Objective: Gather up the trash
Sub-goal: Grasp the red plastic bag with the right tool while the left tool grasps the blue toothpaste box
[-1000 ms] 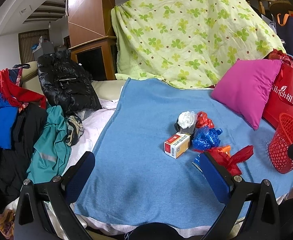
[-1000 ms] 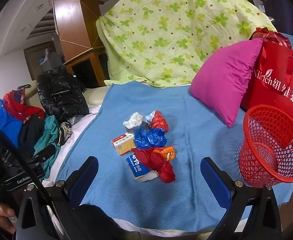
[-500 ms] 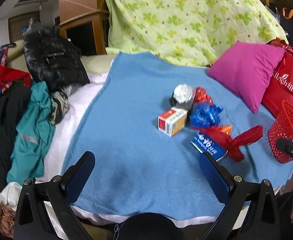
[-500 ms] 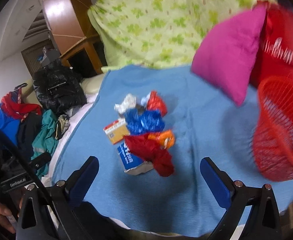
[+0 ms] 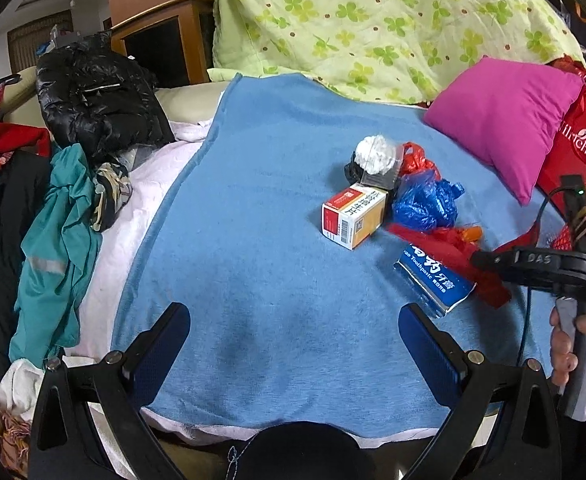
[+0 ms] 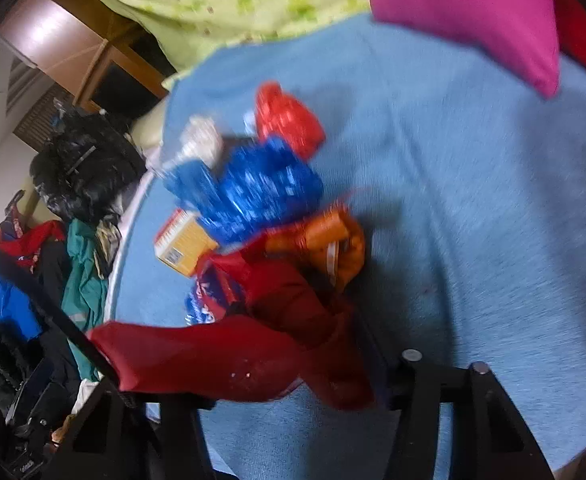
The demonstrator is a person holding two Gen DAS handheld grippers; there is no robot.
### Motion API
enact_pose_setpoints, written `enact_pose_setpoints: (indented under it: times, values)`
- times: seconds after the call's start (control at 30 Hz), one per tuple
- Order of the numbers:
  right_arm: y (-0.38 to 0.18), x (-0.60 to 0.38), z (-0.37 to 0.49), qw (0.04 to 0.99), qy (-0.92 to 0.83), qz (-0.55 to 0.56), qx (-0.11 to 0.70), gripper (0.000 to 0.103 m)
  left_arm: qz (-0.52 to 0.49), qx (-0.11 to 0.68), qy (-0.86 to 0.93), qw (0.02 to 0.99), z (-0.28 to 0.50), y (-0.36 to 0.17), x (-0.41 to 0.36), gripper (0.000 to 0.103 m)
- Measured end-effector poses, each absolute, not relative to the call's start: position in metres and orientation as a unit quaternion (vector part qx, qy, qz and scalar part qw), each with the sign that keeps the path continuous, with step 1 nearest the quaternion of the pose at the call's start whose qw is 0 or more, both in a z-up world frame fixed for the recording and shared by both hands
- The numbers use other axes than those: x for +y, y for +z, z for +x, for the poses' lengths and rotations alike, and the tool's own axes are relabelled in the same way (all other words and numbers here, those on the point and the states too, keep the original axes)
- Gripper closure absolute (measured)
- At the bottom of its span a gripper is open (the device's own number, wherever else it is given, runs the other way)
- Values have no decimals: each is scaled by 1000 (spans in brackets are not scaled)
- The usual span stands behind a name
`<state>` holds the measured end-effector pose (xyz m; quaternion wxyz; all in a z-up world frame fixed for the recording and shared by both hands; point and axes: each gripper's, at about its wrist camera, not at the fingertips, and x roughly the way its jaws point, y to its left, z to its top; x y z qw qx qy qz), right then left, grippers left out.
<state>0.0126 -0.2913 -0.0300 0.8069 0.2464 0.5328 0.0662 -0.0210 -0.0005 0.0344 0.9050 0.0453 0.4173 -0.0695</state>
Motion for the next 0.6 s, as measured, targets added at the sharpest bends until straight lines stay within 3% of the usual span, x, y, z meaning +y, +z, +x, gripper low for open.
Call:
enact_pose_setpoints:
  times: [0.03,0.2,0.6]
  values:
    - [-35,-291,14,800,74,253,539,60,46,419,-70,904,-20,34,-2,0]
    - [-35,-301,8,805,77,259,528,70,50,429,-85,898,-13,31,-17,0]
    - [56,-341,-44,883,102,264,374,70,22,494,-137,858,29,-5,-95,0]
